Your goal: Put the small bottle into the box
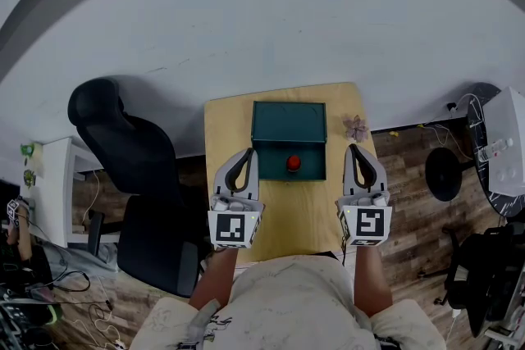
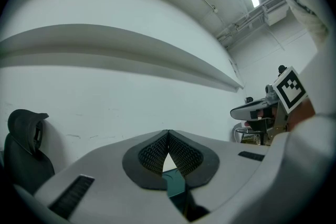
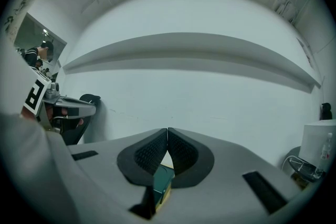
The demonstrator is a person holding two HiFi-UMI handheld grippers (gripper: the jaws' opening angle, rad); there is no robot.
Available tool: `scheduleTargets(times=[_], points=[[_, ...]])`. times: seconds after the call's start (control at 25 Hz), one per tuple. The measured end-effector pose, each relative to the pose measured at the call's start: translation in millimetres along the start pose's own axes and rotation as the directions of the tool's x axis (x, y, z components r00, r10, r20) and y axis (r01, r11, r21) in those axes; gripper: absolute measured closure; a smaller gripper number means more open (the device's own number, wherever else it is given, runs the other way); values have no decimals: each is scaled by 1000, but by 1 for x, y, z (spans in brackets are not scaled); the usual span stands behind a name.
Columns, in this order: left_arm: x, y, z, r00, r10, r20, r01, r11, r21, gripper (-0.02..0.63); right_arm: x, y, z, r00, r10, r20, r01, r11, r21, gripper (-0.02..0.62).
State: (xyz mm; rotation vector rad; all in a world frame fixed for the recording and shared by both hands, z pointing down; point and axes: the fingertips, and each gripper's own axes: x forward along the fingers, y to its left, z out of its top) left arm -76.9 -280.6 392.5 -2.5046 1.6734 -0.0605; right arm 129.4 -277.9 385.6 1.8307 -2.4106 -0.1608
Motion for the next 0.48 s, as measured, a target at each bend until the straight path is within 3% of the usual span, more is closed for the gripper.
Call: scheduleTargets(times=[0.48], points=[[5,-2,0,1000,0,6,0,1000,0,598,5,-3,-4,1000,7,-9,-8,1000,-6,579]])
